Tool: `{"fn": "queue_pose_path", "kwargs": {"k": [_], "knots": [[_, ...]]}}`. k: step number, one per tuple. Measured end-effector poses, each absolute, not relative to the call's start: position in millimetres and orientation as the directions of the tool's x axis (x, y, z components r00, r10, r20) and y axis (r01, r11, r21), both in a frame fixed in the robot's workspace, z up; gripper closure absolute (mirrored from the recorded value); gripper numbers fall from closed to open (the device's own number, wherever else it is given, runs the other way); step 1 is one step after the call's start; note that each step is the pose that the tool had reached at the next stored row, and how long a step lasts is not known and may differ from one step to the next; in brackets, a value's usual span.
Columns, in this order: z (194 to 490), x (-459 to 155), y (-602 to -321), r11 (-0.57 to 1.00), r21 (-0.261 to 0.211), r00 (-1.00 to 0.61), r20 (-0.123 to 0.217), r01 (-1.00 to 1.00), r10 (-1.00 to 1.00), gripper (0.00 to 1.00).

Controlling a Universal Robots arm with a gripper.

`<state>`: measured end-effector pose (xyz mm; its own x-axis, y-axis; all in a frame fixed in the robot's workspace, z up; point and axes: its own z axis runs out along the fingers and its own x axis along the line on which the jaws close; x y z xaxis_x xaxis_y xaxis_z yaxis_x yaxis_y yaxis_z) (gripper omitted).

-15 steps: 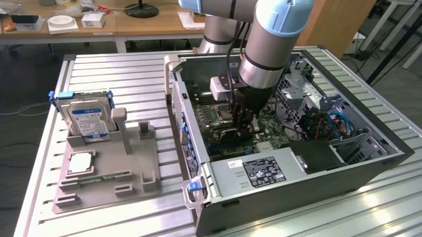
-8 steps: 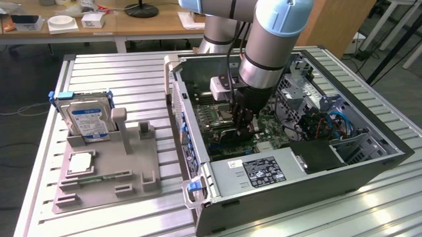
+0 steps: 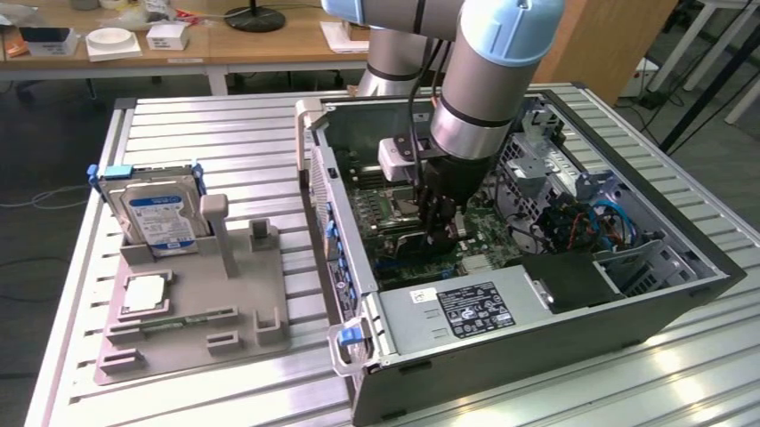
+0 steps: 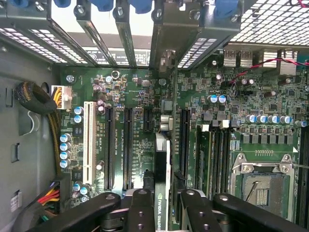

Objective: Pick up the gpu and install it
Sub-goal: 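Insert the gpu into the slot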

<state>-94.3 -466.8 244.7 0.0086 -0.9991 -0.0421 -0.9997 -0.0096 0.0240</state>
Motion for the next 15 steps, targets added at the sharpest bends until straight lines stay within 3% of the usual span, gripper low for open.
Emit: {"fn": "queue_pose_path", "kwargs": {"k": [1, 3, 5, 6, 15], "knots": [[245, -94, -467, -0.01, 0.024, 0.009, -0.042, -1.0, -0.999, 0.73], [245, -94, -467, -0.01, 0.024, 0.009, -0.042, -1.0, -0.999, 0.62], [245, -94, -467, -0.01, 0.024, 0.009, -0.042, -1.0, -0.999, 0.62], [245, -94, -467, -0.01, 0.024, 0.009, -0.042, -1.0, -0.999, 0.55], [275, -94, -467, -0.009, 0.025, 0.008, -0.042, -1.0, -0.999, 0.55]]}}
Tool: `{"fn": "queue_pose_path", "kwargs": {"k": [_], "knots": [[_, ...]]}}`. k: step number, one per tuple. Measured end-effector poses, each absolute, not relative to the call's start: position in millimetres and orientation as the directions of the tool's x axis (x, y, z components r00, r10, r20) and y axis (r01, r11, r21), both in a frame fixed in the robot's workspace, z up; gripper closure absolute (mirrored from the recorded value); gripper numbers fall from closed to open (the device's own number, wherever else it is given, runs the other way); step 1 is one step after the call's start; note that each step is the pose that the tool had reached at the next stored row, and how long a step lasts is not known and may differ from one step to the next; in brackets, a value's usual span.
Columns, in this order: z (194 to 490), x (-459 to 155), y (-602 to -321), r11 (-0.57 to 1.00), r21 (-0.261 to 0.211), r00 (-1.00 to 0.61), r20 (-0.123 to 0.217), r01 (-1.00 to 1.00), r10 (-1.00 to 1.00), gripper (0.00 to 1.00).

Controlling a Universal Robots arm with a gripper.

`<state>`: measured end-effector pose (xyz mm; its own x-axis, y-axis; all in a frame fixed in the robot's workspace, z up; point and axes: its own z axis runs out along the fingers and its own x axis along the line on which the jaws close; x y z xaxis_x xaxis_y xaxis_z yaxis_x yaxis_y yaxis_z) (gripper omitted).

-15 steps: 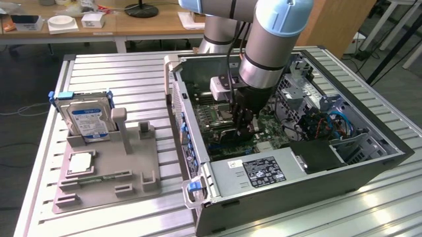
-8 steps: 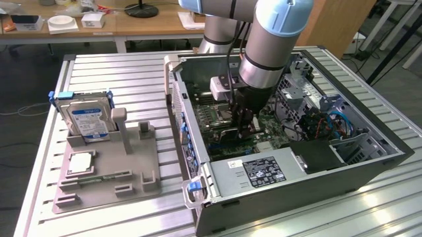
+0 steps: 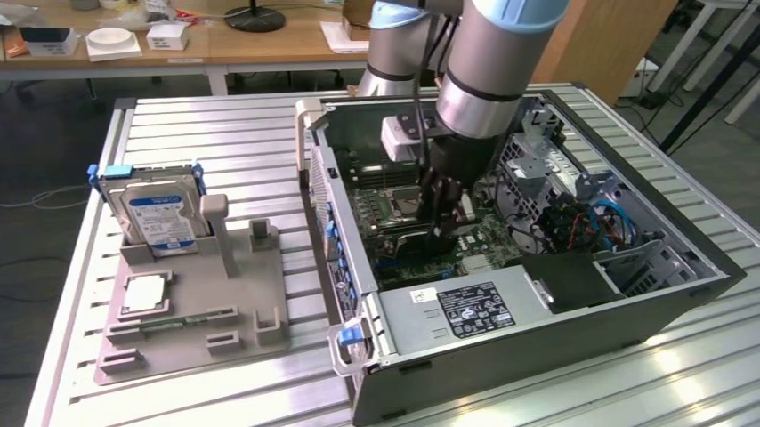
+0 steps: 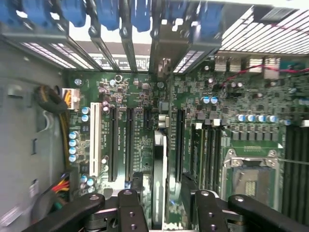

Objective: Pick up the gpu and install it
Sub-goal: 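Insert the gpu into the slot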

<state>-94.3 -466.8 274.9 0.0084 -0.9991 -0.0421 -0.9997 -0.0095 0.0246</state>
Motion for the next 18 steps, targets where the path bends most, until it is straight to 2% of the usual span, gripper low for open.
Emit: {"fn": "queue_pose_path", "kwargs": {"k": [3, 9, 10, 11, 13, 14, 16, 18], "knots": [[286.1, -94.3, -466.8, -0.009, 0.025, 0.008, -0.042, -1.0, -0.999, 0.55], [287.1, -94.3, -466.8, -0.01, 0.024, 0.008, -0.045, -1.0, -0.999, 0.56], [287.3, -94.3, -466.8, -0.01, 0.025, 0.008, -0.045, -1.0, -0.999, 0.63], [287.5, -94.3, -466.8, -0.01, 0.025, 0.009, -0.045, -1.0, -0.999, 0.63], [287.8, -94.3, -466.8, -0.01, 0.025, 0.009, -0.045, -1.0, -0.999, 0.75], [287.9, -94.3, -466.8, -0.01, 0.025, 0.008, -0.045, -1.0, -0.999, 0.75], [288.2, -94.3, -466.8, -0.01, 0.025, 0.008, -0.045, -1.0, -0.999, 0.86], [288.6, -94.3, -466.8, -0.01, 0.025, 0.008, -0.045, -1.0, -0.999, 0.89]]}}
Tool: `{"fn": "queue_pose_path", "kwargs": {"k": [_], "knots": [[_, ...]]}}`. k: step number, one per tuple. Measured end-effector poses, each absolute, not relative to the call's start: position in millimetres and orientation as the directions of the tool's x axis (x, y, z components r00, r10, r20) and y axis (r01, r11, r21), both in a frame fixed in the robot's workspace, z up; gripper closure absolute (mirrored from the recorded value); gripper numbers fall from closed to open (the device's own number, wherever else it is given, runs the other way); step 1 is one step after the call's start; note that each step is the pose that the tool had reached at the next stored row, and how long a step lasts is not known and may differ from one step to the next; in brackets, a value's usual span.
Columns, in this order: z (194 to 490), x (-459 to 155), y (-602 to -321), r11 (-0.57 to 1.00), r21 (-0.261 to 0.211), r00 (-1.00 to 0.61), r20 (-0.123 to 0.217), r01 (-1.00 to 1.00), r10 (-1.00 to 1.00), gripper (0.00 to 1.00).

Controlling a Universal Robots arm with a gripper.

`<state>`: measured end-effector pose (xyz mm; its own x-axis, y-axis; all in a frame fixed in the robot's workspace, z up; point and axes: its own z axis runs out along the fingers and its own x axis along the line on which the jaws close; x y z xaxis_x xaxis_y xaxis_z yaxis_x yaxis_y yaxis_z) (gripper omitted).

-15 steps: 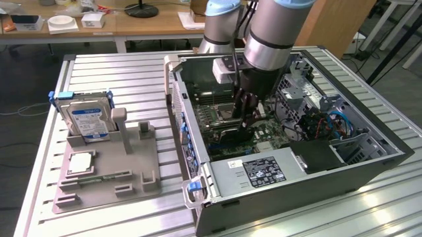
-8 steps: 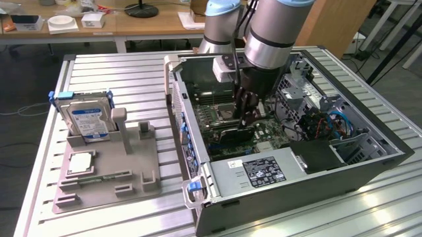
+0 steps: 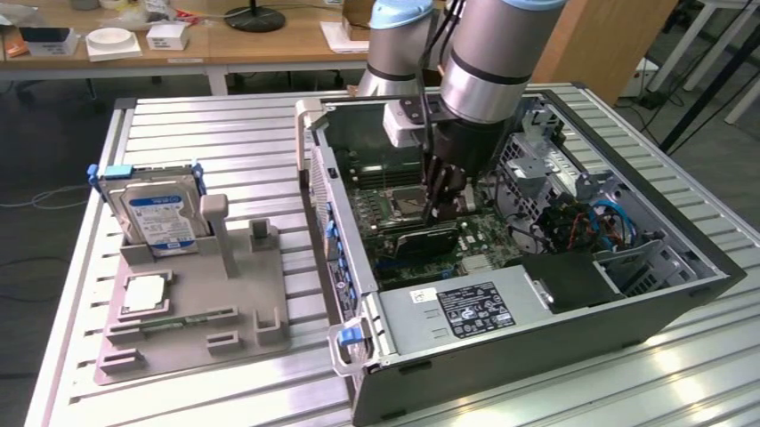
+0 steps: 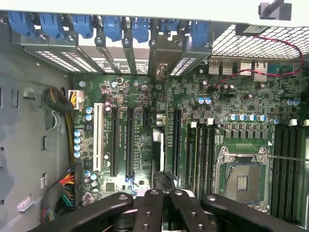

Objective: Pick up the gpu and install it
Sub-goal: 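Insert the gpu into the slot, then press down on the gpu until it lock into place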

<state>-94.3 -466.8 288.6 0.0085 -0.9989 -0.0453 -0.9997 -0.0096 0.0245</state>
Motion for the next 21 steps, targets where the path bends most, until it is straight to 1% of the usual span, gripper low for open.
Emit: {"fn": "queue_pose_path", "kwargs": {"k": [8, 21], "knots": [[291.9, -94.3, -466.8, -0.01, 0.025, 0.008, -0.045, -1.0, -0.999, 0.89], [289.5, -94.3, -466.8, -0.01, 0.025, 0.009, -0.045, -1.0, -0.999, 0.89]]}}
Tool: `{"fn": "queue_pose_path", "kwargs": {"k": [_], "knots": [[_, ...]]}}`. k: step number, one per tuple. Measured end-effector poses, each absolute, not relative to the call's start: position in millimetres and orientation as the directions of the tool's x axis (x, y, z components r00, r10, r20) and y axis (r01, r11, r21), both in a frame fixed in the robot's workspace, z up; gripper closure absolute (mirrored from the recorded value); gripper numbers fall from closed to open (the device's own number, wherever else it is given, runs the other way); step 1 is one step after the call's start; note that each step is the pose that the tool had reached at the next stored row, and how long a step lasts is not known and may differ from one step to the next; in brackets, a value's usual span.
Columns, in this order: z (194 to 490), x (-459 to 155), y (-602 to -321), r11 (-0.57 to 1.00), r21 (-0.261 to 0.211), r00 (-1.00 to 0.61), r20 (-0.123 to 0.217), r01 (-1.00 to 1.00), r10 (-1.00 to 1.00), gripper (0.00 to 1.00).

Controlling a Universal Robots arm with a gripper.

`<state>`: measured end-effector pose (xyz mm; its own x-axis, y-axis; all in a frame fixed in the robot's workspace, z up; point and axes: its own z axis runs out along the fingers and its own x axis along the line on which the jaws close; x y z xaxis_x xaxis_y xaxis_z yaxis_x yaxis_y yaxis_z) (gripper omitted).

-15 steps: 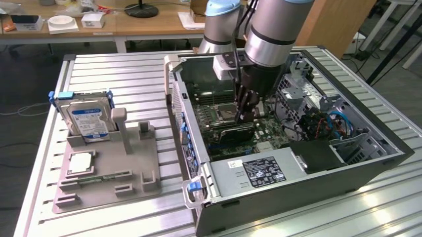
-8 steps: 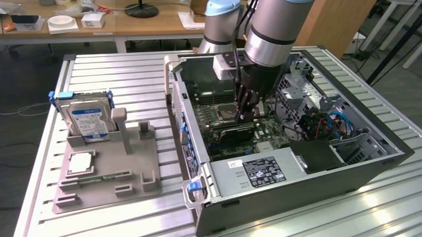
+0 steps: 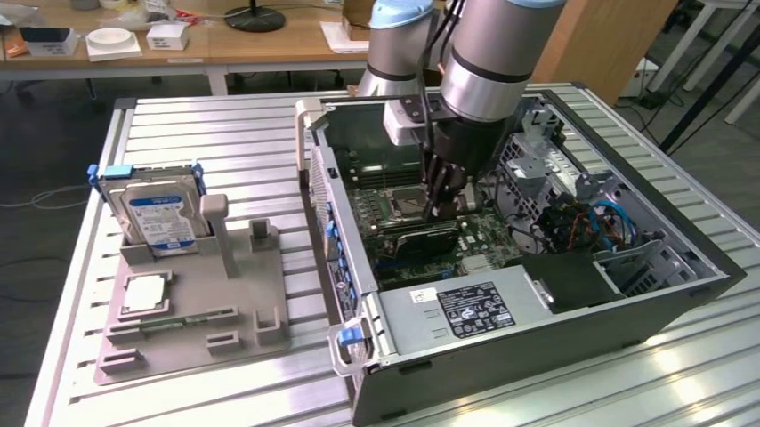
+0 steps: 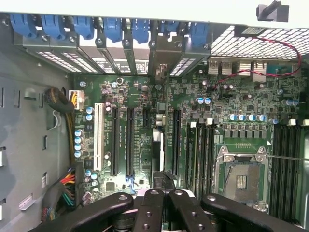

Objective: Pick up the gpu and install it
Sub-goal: 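Press down on the gpu until it lock into place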

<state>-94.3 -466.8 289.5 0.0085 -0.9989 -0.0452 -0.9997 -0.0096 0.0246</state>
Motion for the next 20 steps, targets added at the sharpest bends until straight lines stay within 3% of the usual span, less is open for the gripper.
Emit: {"fn": "queue_pose_path", "kwargs": {"k": [20], "knots": [[266, -99, -467, -0.01, 0.025, 0.008, -0.044, -1.0, -0.999, 0.89]]}}
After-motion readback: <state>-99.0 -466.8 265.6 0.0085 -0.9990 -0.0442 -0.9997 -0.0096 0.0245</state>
